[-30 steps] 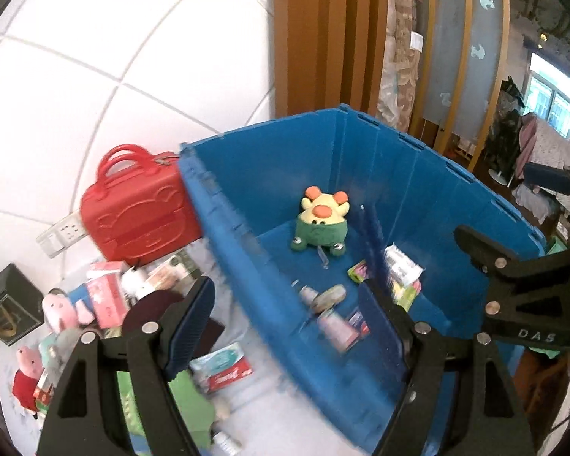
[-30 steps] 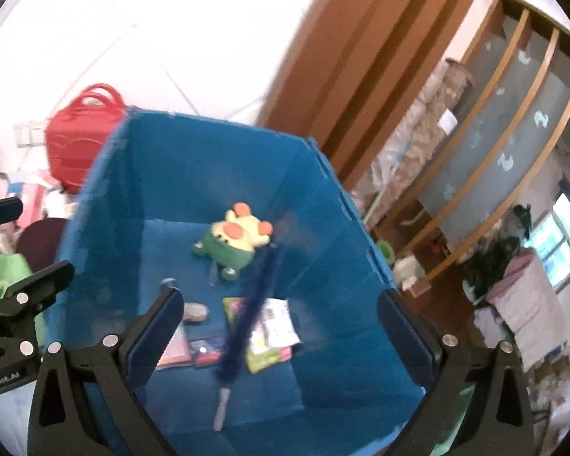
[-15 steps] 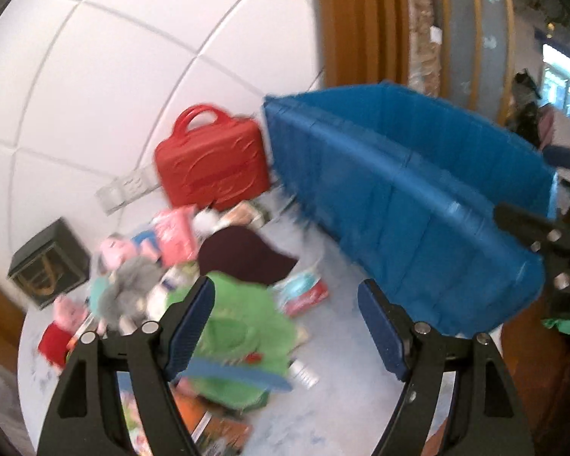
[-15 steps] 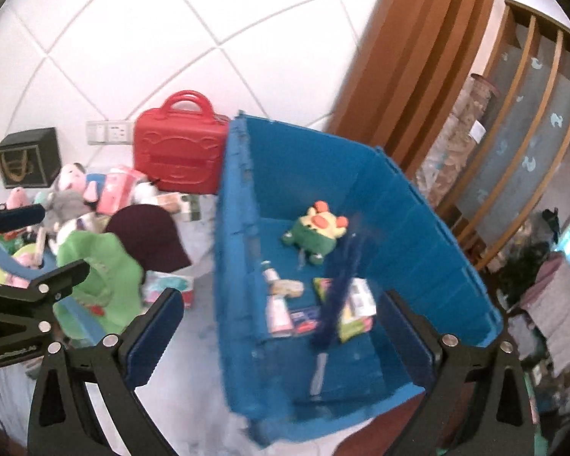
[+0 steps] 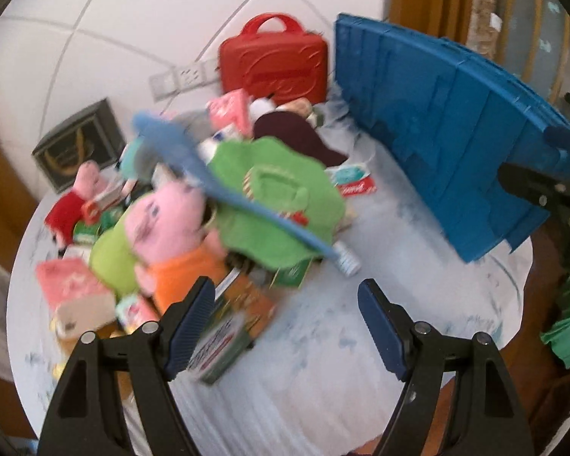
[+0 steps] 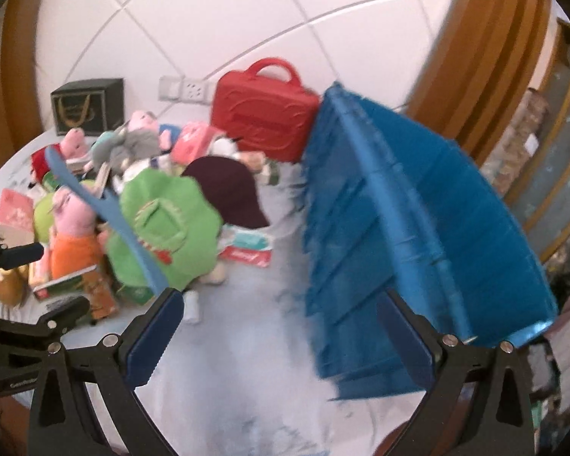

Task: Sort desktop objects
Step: 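Withdraw both tools from the crate back toward the pile, then close both tools on the brown bear plush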

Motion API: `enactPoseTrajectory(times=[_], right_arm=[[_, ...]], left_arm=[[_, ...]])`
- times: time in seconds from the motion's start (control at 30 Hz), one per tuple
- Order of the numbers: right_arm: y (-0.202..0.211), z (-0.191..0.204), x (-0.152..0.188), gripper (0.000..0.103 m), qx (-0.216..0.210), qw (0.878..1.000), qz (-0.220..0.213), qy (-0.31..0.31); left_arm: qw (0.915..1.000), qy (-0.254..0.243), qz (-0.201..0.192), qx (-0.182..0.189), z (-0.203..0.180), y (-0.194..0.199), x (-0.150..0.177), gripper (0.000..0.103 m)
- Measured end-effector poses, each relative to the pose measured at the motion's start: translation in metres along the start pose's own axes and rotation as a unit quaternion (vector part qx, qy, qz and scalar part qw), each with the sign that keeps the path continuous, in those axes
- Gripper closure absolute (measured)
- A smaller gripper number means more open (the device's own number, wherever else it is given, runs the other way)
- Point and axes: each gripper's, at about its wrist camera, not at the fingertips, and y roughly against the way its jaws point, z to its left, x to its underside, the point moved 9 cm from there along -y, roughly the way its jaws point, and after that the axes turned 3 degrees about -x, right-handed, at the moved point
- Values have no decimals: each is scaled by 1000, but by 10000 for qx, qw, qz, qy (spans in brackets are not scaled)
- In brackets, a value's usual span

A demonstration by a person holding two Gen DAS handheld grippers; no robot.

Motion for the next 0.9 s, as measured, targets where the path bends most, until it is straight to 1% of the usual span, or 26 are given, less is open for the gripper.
enactPoseTrajectory(times=[0.1,0.2,0.3,0.4,0.5,0.53,0.57,0.6,0.63,0.67,0.73,0.83,0.9], right_arm=[[-7,21,11,0,-87,9998,190,-13],[-13,39,19,0,-235,9989,348,-210],[-21,66,30,0,-364,9972,534,-383],[-31,98,39,0,-402,9951,680,-587],[-40,137,49,0,-339,9928,746,-869],[-43,156,52,0,-316,9910,808,-1021],[-45,169,56,0,-302,9891,864,-1156],[-45,183,59,0,-303,9864,930,-1323],[-44,204,62,0,-366,9818,1018,-1561],[-41,219,63,0,-446,9789,1041,-1702],[-35,254,64,0,-498,9729,1104,-1970],[-29,298,69,0,-572,9673,1279,-2112],[-27,318,73,0,-496,9664,1354,-2127]], left_arm=[[9999,59,43,-83,20,4,13,26],[9999,110,85,-85,47,8,27,26],[9999,62,95,-64,77,10,35,26],[9999,-144,-23,3,111,11,39,26],[9988,-412,-249,89,152,9,45,26],[9982,-503,-276,171,167,8,48,26],[9972,-620,-263,340,185,7,53,26],[9962,-719,-221,436,197,6,56,26],[9942,-914,-153,539,219,5,62,26],[9931,-1029,-128,551,234,5,65,26],[9916,-1177,57,525,272,1,76,26],[9891,-1258,273,710,306,-7,90,26],[9888,-1311,336,624,324,-15,97,26]])
